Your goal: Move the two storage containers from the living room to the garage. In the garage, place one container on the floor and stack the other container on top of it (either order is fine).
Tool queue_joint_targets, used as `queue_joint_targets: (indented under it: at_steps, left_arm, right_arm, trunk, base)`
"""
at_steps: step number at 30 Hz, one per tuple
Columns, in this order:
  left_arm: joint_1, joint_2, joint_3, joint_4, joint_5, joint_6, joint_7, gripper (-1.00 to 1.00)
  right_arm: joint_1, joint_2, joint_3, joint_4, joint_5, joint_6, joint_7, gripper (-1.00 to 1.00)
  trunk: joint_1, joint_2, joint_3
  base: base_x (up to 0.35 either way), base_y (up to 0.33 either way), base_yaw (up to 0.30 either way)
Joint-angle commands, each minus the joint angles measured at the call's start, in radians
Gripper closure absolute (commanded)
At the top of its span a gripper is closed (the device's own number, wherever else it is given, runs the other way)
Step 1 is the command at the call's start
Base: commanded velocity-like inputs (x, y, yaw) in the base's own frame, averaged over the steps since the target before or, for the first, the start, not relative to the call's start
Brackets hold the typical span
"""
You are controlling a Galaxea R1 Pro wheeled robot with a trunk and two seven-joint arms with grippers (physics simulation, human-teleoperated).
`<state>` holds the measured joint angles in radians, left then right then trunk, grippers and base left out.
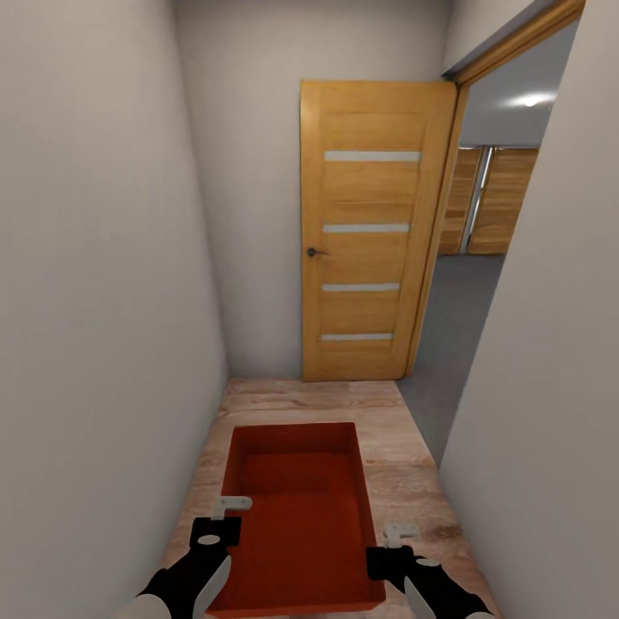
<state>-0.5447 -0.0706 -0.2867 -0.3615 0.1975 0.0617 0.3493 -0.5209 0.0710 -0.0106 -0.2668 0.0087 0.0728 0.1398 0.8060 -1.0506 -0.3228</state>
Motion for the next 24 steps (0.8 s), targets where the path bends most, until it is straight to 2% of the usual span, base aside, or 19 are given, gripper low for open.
queue_joint_targets:
  at_steps: [1,24]
  left_arm:
    - [0.0,0.002,-0.023,0.002,0.033,0.006,0.01,1.0]
    - [0.0,0.002,-0.022,0.001,0.033,0.006,0.01,1.0]
  right_arm:
    - [-0.001,0.0,-0.002,-0.045,-0.003,-0.025,0.006,1.0]
    - [-0.001,0.0,-0.002,-0.045,-0.003,-0.025,0.006,1.0]
  trunk:
    - [0.001,-0.001,-0.001]
    - [0.001,-0.001,-0.001]
  base:
    - [0.34,0.0,0.0]
    - [0.341,0.0,0.0]
